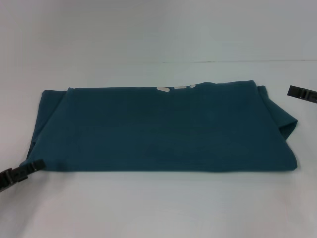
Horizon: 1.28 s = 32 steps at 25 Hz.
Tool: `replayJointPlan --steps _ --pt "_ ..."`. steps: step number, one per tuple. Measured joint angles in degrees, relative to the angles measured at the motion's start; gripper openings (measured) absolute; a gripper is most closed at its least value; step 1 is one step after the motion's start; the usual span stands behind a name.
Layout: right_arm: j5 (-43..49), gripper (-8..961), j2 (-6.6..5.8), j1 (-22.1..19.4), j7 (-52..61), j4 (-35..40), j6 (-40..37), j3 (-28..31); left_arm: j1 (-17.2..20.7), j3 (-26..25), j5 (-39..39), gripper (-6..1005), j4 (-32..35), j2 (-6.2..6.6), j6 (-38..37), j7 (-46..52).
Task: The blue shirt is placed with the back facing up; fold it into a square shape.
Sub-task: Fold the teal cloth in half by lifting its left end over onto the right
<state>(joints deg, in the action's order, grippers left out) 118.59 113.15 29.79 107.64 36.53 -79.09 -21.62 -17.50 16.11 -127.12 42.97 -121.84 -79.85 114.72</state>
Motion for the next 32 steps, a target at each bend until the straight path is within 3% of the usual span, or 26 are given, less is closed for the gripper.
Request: replayJointPlan --steps 25,32 --pt "-1.52 915 -0.11 -1.12 -0.05 -0.04 -0.4 0.09 -3.5 2.0 -0.67 891 -1.75 0.81 3.13 0.45" --pt "-1.53 916 -0.12 -1.18 -0.07 -0.06 -0.32 0.09 -3.53 1.88 -0.67 812 -1.63 0.81 5.75 0.53"
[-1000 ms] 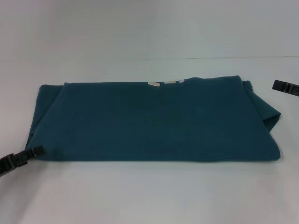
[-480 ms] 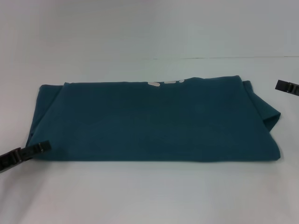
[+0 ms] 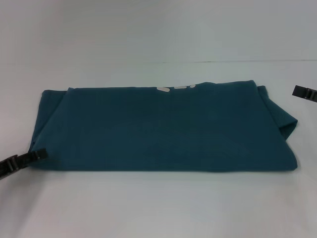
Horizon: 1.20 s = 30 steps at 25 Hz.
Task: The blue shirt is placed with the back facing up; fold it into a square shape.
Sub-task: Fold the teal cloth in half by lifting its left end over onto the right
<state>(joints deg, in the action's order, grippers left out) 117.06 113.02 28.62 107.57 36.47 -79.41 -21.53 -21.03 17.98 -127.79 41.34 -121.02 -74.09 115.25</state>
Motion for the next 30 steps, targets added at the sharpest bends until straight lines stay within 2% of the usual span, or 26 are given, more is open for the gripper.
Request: replayJointPlan --steps 12,18,20,26,30 --pt "0.0 915 0.17 0.02 0.0 0.08 -0.22 0.0 -0.11 0.87 0.0 572 -0.14 0.1 1.06 -0.01" --pt "0.01 916 0.21 -0.3 -0.05 0.04 -0.22 0.0 -0.01 0.68 0.0 333 -0.09 0.08 1.14 -0.01" --pt "0.01 916 0.28 -0.34 -0.09 0.02 -0.22 0.0 0.11 0.55 0.0 126 0.06 0.08 1.14 0.0" --pt "0.01 915 0.86 -0.3 -0.1 -0.09 -0.06 -0.05 0.56 -0.32 0.06 33 0.95 0.2 1.12 0.02" --pt "0.01 914 1.53 0.15 -0.3 -0.09 0.06 -0.48 0.96 -1.9 0.06 37 1.58 0.58 0.7 -0.03"
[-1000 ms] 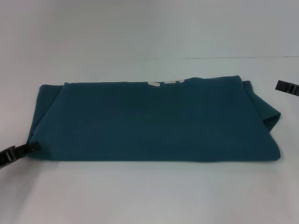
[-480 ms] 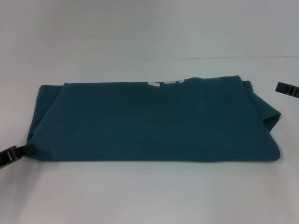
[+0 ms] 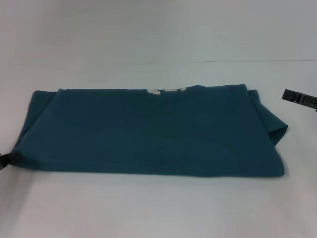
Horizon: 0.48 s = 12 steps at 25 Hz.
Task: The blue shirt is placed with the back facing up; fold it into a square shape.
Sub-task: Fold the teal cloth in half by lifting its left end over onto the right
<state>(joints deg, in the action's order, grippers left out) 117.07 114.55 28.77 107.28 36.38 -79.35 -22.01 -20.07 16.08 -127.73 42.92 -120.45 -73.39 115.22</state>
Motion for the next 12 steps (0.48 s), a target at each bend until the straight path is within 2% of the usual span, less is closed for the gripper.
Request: replayJointPlan --steps 3,12 --pt "0.0 912 0.54 0.46 -0.59 -0.01 0.05 -0.13 0.69 -0.88 0.0 41 1.05 0.15 -0.13 0.01" --pt "0.0 910 1.13 1.63 -0.68 0.0 0.58 -0.14 3.01 -5.97 -0.05 50 4.06 1.34 -1.04 0.07"
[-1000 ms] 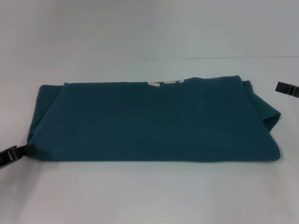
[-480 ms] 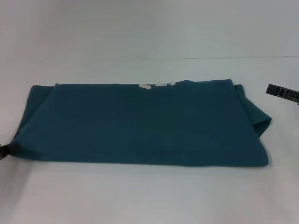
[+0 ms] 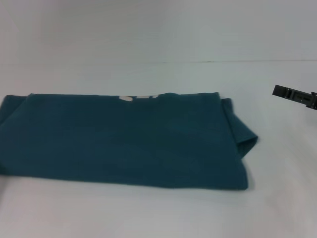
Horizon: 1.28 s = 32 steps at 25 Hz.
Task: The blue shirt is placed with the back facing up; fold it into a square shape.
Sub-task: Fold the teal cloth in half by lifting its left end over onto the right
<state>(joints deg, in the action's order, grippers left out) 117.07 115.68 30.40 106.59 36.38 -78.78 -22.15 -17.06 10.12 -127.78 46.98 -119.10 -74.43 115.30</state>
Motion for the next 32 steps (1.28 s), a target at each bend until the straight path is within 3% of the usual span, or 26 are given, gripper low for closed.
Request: replayJointPlan --steps 6,11,16,21,24,30,32 --pt "0.0 909 0.07 0.6 0.01 -0.13 0.55 -0.08 1.48 -4.47 -0.01 57 2.27 1.05 -1.38 0.05" --pt "0.0 909 0.13 0.72 0.0 -0.46 0.58 -0.08 2.02 -5.26 0.07 62 3.15 1.21 -2.74 0.21" --pt "0.0 909 0.15 0.52 -0.51 -0.84 0.68 -0.08 0.1 -4.96 3.02 68 2.49 0.9 -10.62 -0.47" --pt "0.0 908 0.16 0.21 -2.0 -1.84 0.67 0.21 -5.69 -3.5 9.93 73 -1.19 0.16 -21.59 -2.61" --pt "-0.01 908 0.01 0.04 -3.11 -2.66 0.6 0.11 -10.24 -1.43 12.86 76 -5.24 -0.6 -24.4 -4.02" --pt "0.13 908 -0.51 -0.57 -3.83 -2.99 -0.35 -0.07 -21.98 2.78 14.97 83 -15.42 -4.61 -22.47 -9.98" --pt "0.19 908 -0.67 -1.05 -4.04 -2.85 -0.59 -0.14 -25.36 4.03 15.02 85 -21.83 -5.21 -19.19 -13.2"
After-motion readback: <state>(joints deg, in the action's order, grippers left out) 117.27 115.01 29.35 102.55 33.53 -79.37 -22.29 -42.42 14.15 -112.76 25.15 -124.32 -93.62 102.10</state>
